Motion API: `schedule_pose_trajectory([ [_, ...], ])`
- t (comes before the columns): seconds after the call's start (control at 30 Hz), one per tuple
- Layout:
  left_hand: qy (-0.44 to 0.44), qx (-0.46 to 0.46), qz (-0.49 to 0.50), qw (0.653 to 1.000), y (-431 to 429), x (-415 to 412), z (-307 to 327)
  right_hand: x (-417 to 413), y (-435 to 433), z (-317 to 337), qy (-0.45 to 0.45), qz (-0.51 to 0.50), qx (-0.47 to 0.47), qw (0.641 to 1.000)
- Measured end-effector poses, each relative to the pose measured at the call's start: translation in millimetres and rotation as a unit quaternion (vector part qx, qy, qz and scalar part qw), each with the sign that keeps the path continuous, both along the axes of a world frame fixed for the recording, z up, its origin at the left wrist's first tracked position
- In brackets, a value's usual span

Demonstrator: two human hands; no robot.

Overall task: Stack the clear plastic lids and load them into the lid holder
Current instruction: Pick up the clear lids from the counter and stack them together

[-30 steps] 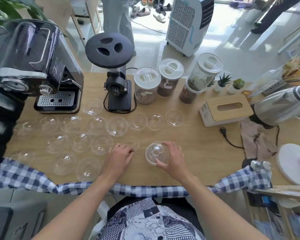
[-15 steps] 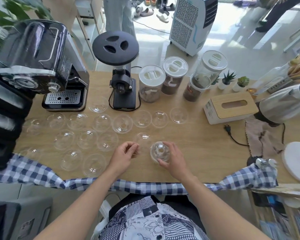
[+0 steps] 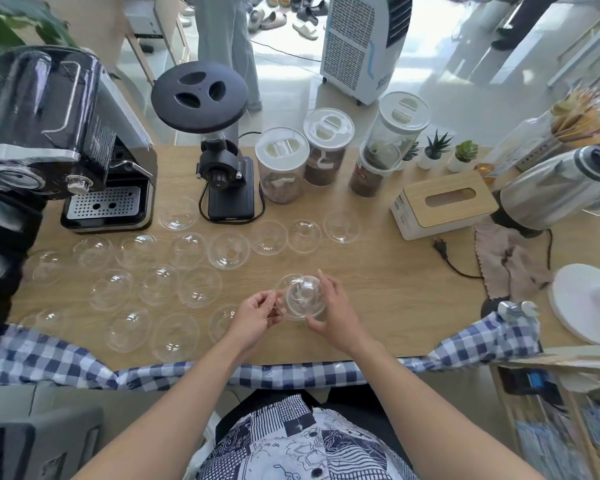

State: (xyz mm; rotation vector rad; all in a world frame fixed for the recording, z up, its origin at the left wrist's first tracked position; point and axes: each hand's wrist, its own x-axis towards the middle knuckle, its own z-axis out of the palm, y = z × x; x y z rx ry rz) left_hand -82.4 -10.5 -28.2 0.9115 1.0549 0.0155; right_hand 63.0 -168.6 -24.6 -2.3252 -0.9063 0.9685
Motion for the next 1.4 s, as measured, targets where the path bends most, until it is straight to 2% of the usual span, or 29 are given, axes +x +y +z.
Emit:
schedule_pose_trajectory([
  [0.3, 0.087, 0.173, -0.029, 0.981, -10.0, 23.1, -8.7, 3.5, -16.8, -0.5, 0.027, 0.005, 0.001, 1.0],
  [0.6, 0.106, 0.227, -0.077, 0.965, -9.4, 35.3, -2.2, 10.7, -4.2, -2.2, -0.006, -0.027, -0.014, 1.0],
  [0.7, 0.115, 0.306, -0.124, 0.937, 0.1, 31.0, 3.3, 18.2, 2.5, -8.9, -0.017, -0.035, -0.017, 0.999],
  [0.87, 0.144, 0.453, -0.201, 0.857, 17.3, 0.6, 19.2, 33.9, 19.8, -7.4, -0.045, -0.009, -0.022, 0.999],
  [1.0, 0.2, 0.511, -0.265, 0.793, 24.6, -35.9, 21.7, 46.1, 33.0, 0.0, -0.071, 0.032, -0.033, 0.996],
  [1.1, 0.265, 0.515, -0.304, 0.756, 25.0, -59.5, 14.3, 52.2, 40.4, 3.0, -0.072, 0.048, -0.047, 0.995],
  [1.2, 0.305, 0.505, -0.333, 0.735, 20.1, -72.6, 5.1, 56.4, 46.0, 4.4, -0.082, 0.071, -0.05, 0.993],
  [1.3, 0.306, 0.502, -0.33, 0.738, 15.0, -76.1, -1.1, 59.6, 50.2, 9.3, -0.104, 0.072, -0.035, 0.991],
  [1.4, 0.295, 0.509, -0.319, 0.743, 14.0, -70.3, 1.8, 69.2, 53.9, 14.5, -0.136, 0.025, 0.016, 0.99],
])
